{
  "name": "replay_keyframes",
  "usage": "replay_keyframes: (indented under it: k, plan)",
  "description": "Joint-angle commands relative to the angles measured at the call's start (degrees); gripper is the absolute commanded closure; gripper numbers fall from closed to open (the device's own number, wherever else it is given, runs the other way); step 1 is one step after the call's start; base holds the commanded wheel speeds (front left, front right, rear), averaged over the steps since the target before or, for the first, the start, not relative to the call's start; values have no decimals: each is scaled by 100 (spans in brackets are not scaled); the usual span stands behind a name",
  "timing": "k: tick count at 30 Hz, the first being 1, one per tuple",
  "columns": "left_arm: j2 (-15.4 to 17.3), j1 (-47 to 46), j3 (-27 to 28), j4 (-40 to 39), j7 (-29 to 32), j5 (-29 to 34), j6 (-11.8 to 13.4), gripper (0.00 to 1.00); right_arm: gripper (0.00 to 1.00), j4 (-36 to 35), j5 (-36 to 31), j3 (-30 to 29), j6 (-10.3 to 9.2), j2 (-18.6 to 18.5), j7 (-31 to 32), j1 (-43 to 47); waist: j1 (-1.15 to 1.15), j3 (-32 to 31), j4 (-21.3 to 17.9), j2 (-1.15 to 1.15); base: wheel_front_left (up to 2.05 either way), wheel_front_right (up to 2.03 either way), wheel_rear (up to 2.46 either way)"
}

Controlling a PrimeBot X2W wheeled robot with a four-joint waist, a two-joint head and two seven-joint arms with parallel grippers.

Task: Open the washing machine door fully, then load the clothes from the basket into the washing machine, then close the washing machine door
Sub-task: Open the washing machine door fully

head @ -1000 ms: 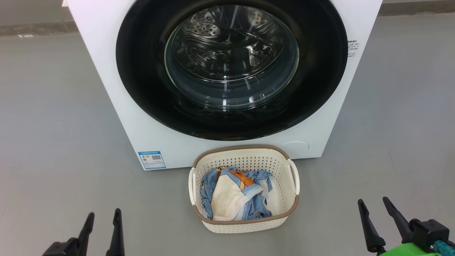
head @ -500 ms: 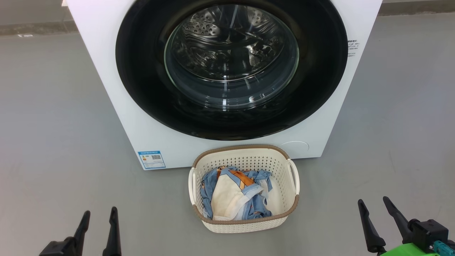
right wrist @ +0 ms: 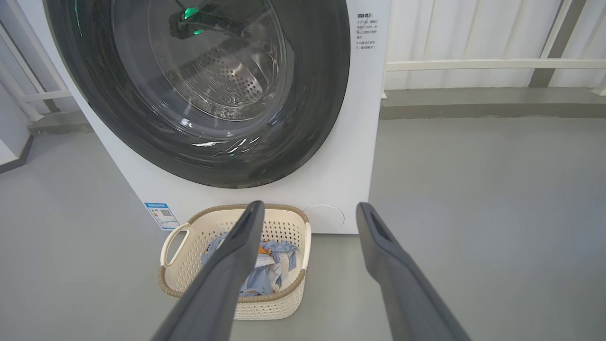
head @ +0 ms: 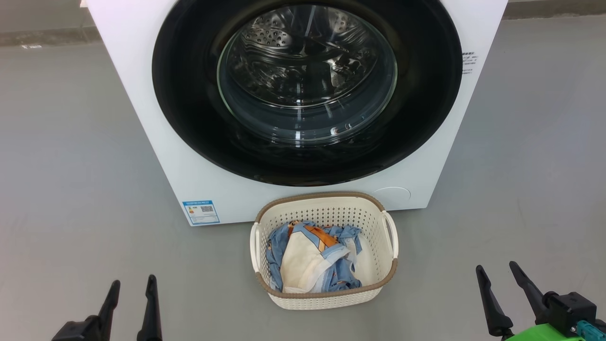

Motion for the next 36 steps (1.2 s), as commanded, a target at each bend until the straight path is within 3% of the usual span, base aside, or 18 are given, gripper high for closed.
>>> replay_keyframes:
  k: [1, 14, 36]
  plan:
    - [85, -85, 210, -173, -78, 16, -14, 0, 0, -130, -47, 132, 9, -82, -70, 20, 0, 0, -1, 0, 0, 0, 0]
    - [78, -101, 240, -218, -78, -4, -14, 0, 0, -132, -50, 136, 9, -83, -70, 18, 0, 31, -22, 0, 34, 34, -67]
    - [70, -199, 260, -273, -78, -122, -14, 0, 0, -156, -23, 153, 9, -85, -70, -40, 0, 171, -38, 0, 108, 108, -217]
